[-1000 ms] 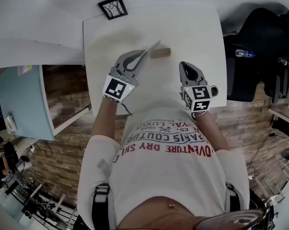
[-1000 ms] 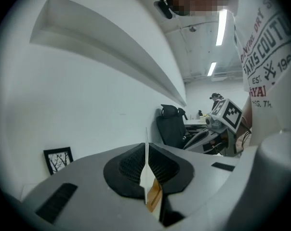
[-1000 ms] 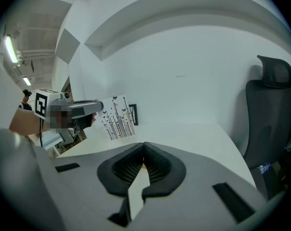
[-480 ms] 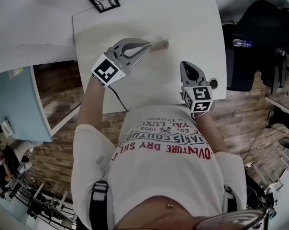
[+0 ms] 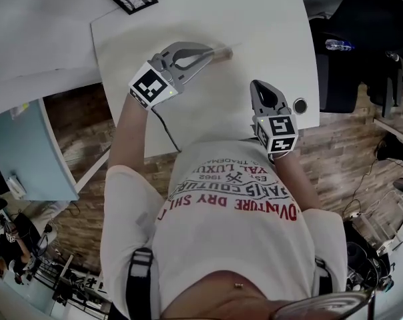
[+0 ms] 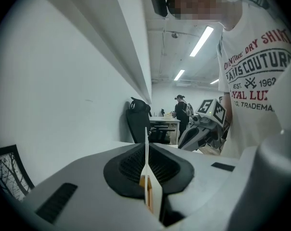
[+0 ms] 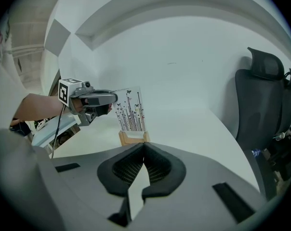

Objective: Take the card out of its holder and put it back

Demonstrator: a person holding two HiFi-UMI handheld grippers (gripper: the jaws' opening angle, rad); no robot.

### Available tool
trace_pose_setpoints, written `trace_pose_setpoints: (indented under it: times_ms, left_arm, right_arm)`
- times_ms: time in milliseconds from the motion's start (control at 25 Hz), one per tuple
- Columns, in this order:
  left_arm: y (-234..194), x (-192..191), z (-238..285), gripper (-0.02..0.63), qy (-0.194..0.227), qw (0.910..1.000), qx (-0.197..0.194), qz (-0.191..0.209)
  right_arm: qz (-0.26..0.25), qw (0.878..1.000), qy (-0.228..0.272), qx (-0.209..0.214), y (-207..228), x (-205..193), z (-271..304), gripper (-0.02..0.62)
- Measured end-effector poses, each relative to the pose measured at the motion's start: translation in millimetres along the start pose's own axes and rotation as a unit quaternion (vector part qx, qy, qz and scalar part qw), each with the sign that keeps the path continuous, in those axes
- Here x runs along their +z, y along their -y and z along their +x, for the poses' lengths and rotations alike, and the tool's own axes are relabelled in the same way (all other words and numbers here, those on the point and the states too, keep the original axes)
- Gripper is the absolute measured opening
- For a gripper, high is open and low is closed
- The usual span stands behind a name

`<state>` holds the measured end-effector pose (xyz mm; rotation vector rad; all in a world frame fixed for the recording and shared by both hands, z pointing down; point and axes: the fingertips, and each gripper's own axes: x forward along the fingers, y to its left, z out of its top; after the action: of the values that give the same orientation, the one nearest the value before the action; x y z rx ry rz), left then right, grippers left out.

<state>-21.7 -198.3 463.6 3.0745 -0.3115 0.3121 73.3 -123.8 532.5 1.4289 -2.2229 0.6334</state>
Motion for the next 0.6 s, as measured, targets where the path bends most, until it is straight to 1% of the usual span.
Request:
trace_pose_setpoints:
  times_ms: [240,600]
  left_arm:
    - [-2.4,-0.5,-1.0,0.037,-0.004,0.9999,-0.01,0.002]
    - [-8.3,-2.3,-1.4,0.037,0.003,0.9997,-0.021,-0.012]
  right_arm:
    - [0.001,1.0,0.001,-0.005,7.8,1.8,0.1,0.021]
    - [-0.004,1.0,-0.007,-0.002,8.8,2.1,4.2,0.02]
